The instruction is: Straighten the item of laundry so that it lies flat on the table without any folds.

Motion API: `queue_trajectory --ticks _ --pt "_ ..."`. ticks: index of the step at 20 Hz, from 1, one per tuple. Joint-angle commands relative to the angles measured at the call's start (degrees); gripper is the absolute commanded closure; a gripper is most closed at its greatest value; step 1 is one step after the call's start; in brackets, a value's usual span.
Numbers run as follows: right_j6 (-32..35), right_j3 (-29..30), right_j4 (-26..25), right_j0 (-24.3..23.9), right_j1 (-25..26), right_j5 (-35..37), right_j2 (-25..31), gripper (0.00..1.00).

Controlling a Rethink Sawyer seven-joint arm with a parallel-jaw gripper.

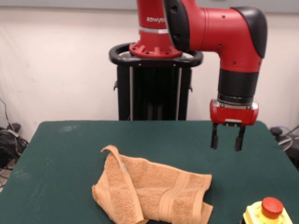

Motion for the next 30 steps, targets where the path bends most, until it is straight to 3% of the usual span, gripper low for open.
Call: queue_trajectory --ticks 1,2,11,12,21,26,30 --pt "4.7 -1.4 0.3 1.3 5.4 3.6 3.9 0.00" --pt "4.5 -1.0 1.0 1.0 5.2 4.1 4.4 1.00" --pt "6.8 -1.3 0.2 3.3 6.0 1.4 3.0 1.00" --pt "7.6 -1.2 0.9 3.8 6.0 2.2 2.4 0.00" --pt "10.3 -2.7 2.5 8.7 6.5 6.1 0.8 0.00" --pt "17.3 -0.6 6.5 15.8 9.8 0.0 0.3 0.00" --pt "14.2 -0.8 6.1 16.0 9.1 0.1 -1.5 0.00"
